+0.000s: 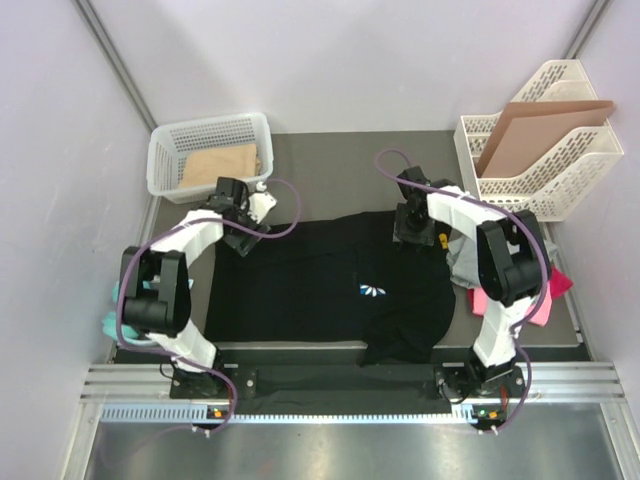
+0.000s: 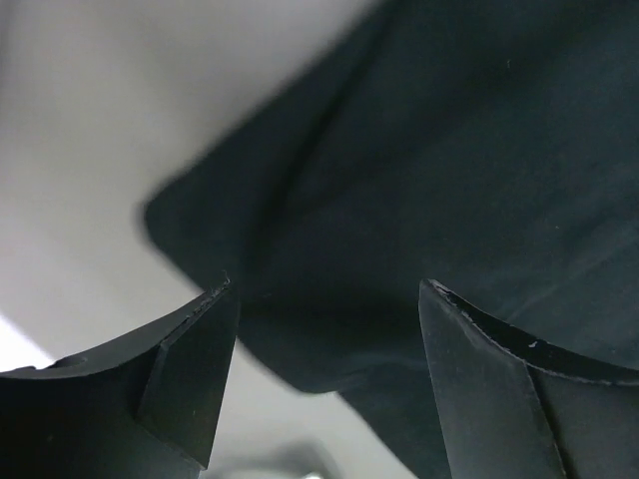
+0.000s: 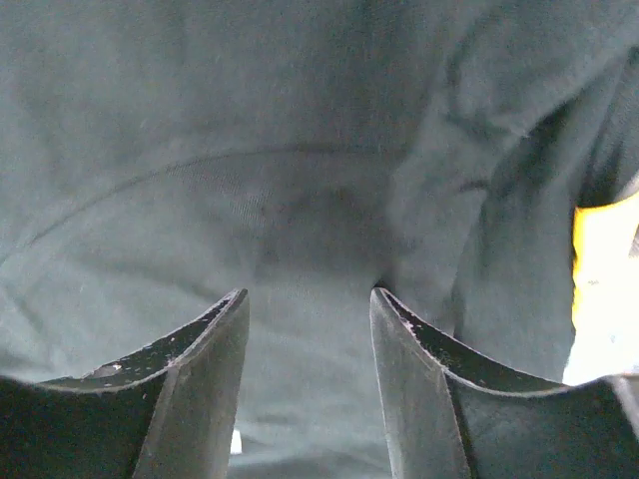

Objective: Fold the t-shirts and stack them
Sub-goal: Fold the flattened tshirt in 1/3 of the way

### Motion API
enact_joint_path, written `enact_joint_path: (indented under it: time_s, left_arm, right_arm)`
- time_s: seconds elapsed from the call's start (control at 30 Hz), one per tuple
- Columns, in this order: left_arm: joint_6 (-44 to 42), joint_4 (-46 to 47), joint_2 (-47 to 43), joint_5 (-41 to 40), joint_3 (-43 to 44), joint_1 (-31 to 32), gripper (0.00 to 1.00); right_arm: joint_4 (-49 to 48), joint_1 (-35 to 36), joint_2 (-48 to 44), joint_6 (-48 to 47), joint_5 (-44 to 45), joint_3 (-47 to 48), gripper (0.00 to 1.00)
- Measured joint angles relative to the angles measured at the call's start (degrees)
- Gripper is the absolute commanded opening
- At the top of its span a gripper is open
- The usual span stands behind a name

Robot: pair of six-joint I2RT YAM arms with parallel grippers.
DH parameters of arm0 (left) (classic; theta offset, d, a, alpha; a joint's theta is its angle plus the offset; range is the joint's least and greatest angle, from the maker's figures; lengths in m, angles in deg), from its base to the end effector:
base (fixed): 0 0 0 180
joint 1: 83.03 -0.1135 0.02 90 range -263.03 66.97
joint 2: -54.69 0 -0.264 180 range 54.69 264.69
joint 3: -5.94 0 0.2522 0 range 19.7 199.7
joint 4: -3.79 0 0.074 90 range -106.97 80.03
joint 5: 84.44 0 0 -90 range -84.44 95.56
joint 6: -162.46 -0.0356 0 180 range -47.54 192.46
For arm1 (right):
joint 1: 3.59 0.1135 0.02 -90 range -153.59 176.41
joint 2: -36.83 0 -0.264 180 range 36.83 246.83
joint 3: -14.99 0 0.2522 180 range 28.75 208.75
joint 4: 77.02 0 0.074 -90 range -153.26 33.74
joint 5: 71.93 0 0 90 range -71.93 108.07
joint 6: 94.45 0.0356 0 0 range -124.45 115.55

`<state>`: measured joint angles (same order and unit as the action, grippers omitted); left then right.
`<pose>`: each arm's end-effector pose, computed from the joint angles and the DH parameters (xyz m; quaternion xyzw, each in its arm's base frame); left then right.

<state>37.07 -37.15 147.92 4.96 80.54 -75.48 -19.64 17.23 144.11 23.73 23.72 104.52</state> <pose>0.3266 -0.0429 0.2020 0.3519 0.8985 0.0680 0.2535 0.3440 0.1271 0.1829 0.0699 0.9879 0.0091 0.1379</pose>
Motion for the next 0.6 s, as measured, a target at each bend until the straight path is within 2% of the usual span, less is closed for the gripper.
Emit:
enact_joint_path:
  time_s: [0.13, 0.4, 0.6]
  left_arm:
    - [0.87, -1.36, 6.1, -0.55, 0.39, -0.2, 0.76]
    - [1.86, -4.17, 11.08, 1.33, 6.78, -3.43, 0.76]
    - [2.78, -9.38, 16.2, 5.01, 13.42, -6.64, 0.76]
  right_arm:
    - [-1.4, -0.04, 2.64, 0.26, 0.15, 0.2, 0.5]
    - [0.59, -0.63, 4.59, 0.42, -0.04, 2.64, 0.49]
    - [6.45, -3.13, 8.76, 0.37, -4.28, 8.44, 0.46]
